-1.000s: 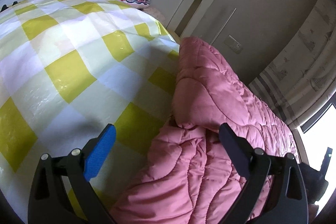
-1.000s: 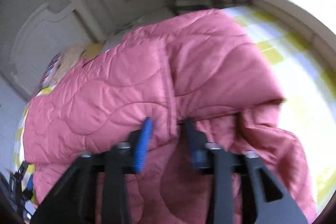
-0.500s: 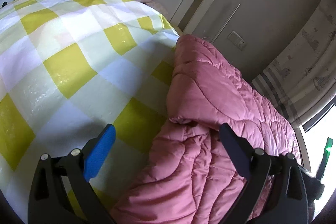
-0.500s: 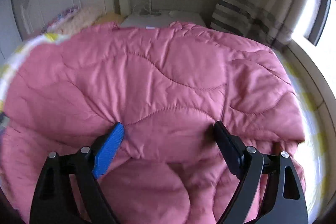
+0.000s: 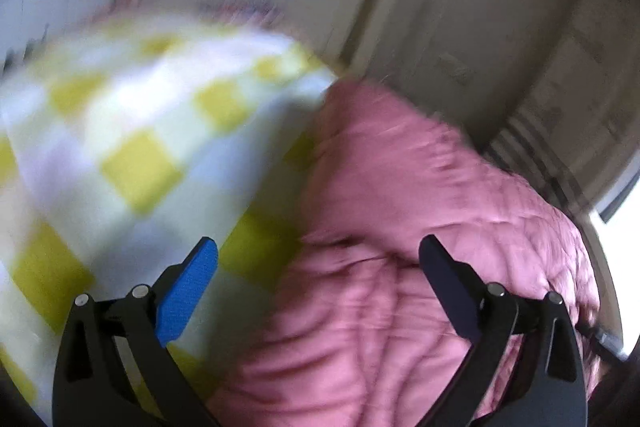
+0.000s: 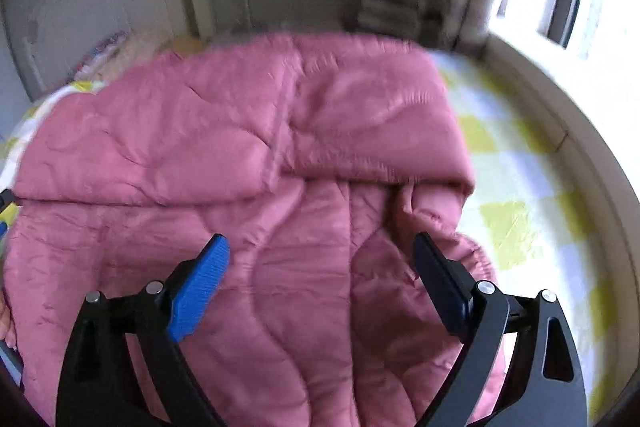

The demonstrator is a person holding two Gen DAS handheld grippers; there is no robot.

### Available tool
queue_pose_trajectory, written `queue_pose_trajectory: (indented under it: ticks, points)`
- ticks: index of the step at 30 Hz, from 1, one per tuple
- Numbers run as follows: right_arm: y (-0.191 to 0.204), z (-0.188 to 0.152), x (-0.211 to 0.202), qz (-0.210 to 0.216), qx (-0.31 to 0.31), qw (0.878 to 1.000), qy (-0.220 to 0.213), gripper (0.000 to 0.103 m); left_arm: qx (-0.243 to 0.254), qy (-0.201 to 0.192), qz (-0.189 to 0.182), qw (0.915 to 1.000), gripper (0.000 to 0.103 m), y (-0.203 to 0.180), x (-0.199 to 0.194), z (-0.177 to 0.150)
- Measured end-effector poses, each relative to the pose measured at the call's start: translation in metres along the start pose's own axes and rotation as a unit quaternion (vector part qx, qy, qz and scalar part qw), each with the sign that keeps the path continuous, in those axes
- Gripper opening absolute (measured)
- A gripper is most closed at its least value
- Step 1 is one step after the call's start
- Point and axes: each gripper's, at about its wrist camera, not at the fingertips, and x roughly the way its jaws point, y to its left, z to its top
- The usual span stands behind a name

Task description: Fold large clothes

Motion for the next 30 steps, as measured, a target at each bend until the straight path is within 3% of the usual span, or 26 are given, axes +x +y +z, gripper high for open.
queue_pose_trajectory:
  ticks: [2,4,6,8,11,13,14,16,19,21,23,24,25,27,28,30]
  points:
    - [0.010,0.006,-0.013,0.000,-0.020,0.999,-0.026,0.089,0.070,-0.030,-0.027,0.9967,0.100,-0.036,-0.021,0.004]
    - [0.022,0.018,-0.023,-0.003,-0.034,0.998,-0.059,0.089,0.169,-0.048,-0.017,0.9842,0.101,-0.086,-0.030,0.011]
    - [0.042,0.036,-0.027,-0.006,-0.036,0.997,-0.075,0.089,0.205,-0.028,-0.033,0.9779,0.101,-0.112,-0.020,0.022]
    - [0.056,0.060,-0.011,-0.011,-0.038,0.996,-0.077,0.089,0.195,0.008,-0.035,0.9802,0.101,-0.125,0.005,0.040]
    - [0.071,0.075,0.021,-0.026,-0.051,0.997,-0.059,0.089,0.158,0.023,0.008,0.9872,0.101,-0.119,0.039,0.058]
    - [0.078,0.070,0.064,-0.031,-0.065,0.997,0.011,0.089,0.124,0.063,0.009,0.9903,0.101,-0.103,0.070,0.057]
    - [0.079,0.066,0.085,-0.028,-0.068,0.996,0.047,0.091,0.118,0.093,0.013,0.9885,0.101,-0.098,0.087,0.052]
    - [0.075,0.064,0.083,-0.003,-0.056,0.998,0.040,0.093,0.132,0.155,0.023,0.9788,0.101,-0.088,0.116,0.038]
    - [0.059,0.080,0.066,0.021,-0.043,0.998,0.030,0.093,0.171,0.136,0.008,0.9758,0.101,-0.089,0.109,0.044]
    - [0.039,0.096,0.052,0.003,-0.026,1.000,-0.009,0.093,0.128,0.125,-0.035,0.9833,0.101,-0.082,0.096,0.064]
    - [0.013,0.106,0.052,-0.024,0.007,1.000,-0.019,0.093,0.085,0.105,-0.048,0.9896,0.101,-0.075,0.088,0.082]
    - [0.001,0.107,0.060,-0.035,0.023,0.999,-0.008,0.093,0.081,0.100,-0.044,0.9907,0.101,-0.074,0.090,0.086]
    - [-0.014,0.104,0.078,-0.049,0.042,0.997,0.031,0.094,0.089,0.106,-0.028,0.9900,0.101,-0.073,0.098,0.084]
    - [-0.027,0.091,0.102,-0.043,0.053,0.994,0.087,0.094,0.111,0.162,0.002,0.9806,0.101,-0.078,0.131,0.069]
    - [-0.027,0.092,0.102,-0.039,0.044,0.995,0.076,0.095,0.126,0.185,0.010,0.9747,0.101,-0.081,0.142,0.064]
    - [-0.027,0.103,0.094,-0.037,0.025,0.996,0.075,0.095,0.173,0.162,0.023,0.9714,0.101,-0.092,0.139,0.059]
